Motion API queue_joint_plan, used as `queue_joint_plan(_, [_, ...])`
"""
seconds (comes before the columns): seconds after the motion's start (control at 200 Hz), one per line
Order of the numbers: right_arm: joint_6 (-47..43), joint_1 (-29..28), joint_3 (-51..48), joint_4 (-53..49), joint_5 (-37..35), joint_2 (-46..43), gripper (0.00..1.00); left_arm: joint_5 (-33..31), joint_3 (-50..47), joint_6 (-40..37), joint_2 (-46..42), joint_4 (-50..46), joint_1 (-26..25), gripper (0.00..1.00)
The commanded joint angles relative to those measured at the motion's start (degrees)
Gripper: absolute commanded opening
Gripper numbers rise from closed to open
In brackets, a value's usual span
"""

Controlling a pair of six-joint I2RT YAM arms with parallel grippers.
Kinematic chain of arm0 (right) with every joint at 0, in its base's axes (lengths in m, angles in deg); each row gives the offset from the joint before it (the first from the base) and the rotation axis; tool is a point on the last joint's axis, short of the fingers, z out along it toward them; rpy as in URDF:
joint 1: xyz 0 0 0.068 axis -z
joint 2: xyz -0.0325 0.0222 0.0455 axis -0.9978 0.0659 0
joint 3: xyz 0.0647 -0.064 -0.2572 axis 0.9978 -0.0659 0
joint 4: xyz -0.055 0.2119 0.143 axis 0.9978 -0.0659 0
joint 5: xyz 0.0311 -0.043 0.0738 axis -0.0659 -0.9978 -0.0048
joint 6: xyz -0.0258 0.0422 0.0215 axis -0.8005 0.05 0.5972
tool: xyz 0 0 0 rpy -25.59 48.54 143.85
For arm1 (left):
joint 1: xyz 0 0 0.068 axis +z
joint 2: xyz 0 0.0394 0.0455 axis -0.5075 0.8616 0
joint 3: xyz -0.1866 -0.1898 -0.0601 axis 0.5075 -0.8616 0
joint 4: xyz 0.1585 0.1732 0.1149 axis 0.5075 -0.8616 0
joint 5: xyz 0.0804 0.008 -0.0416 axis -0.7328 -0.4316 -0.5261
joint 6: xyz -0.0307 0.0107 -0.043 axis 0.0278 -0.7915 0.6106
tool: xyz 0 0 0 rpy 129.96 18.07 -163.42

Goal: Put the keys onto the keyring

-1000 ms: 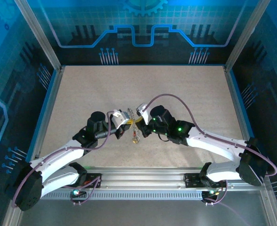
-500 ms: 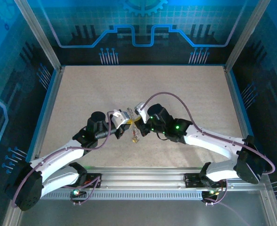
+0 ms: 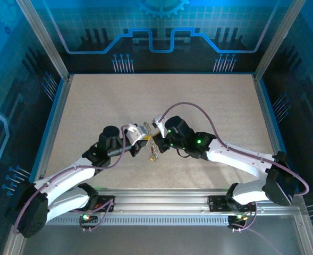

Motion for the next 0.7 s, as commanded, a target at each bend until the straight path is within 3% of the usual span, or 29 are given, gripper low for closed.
queue_joint_plan(0.0, [1.92,1.18,1.61,-1.96,-0.48,0.47,0.0,0.91,2.02,-0.41,-0.07,2.23,-0.63,0.0])
queue_joint_plan(0.69, [3.27,2.21,-0.51,-2.49,-0.24,-1.02,0.0,0.56,0.6,0.4,-1.41,4.3,-0.62,0.0])
